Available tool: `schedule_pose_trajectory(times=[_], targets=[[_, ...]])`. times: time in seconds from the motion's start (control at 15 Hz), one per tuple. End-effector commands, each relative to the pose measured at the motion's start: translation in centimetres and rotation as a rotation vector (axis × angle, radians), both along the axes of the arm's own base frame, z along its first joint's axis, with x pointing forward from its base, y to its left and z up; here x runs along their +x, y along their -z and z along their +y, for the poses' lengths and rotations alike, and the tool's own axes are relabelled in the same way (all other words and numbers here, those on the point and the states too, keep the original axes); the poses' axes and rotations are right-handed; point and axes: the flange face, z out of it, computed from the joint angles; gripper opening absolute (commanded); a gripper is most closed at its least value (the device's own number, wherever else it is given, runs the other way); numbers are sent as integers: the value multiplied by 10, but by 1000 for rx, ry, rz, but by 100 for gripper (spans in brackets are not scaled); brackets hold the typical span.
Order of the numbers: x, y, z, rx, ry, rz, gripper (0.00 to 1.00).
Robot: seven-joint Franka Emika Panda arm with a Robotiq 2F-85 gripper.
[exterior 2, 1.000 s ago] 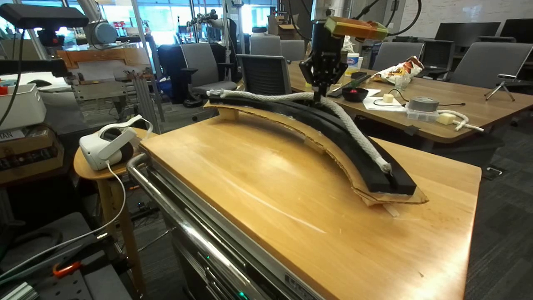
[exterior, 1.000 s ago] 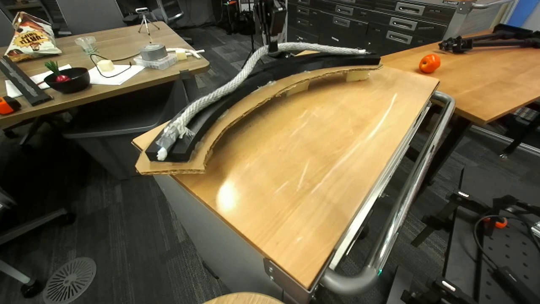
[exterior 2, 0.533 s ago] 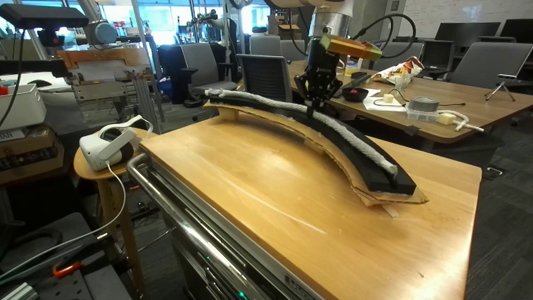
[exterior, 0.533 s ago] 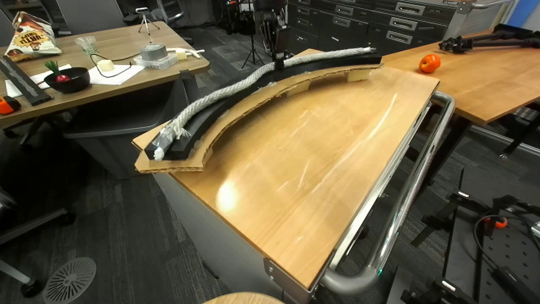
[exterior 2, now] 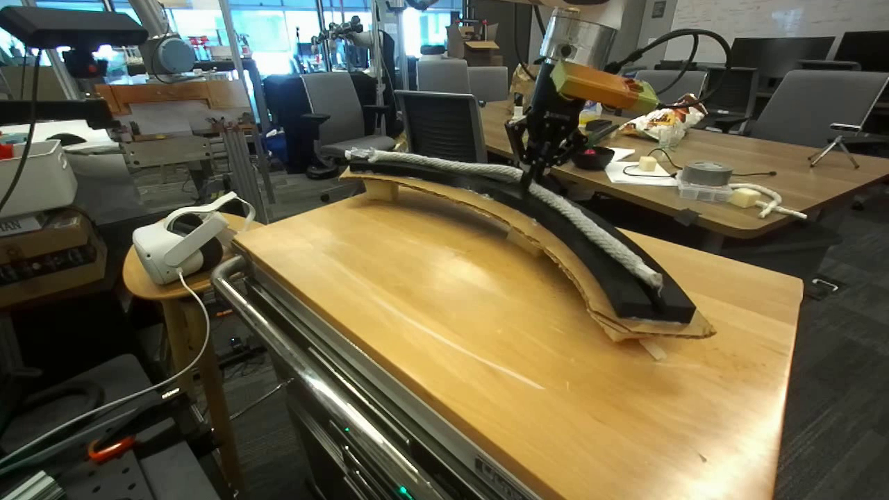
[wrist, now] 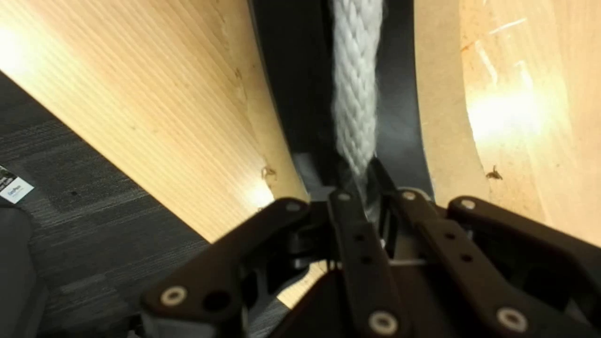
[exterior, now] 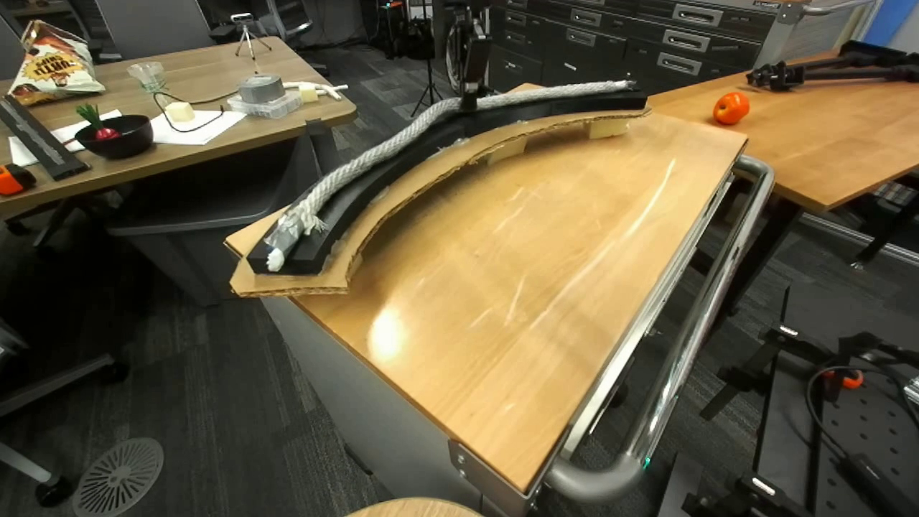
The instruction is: Put the white rope on the black board
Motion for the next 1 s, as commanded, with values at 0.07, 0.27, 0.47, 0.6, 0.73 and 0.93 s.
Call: schedule_pose_trajectory(times=[0.07, 0.27, 0.47, 0.6, 0.73, 0.93], targets=[[4, -2, -7, 34, 35, -26, 3], [2, 0, -7, 23, 12, -7, 6], [0, 1, -5, 11, -9, 7, 44], [-1, 0, -2, 8, -26, 10, 58], [-4, -8, 1, 14, -52, 20, 73], [-15, -33, 5, -35, -93, 24, 97]])
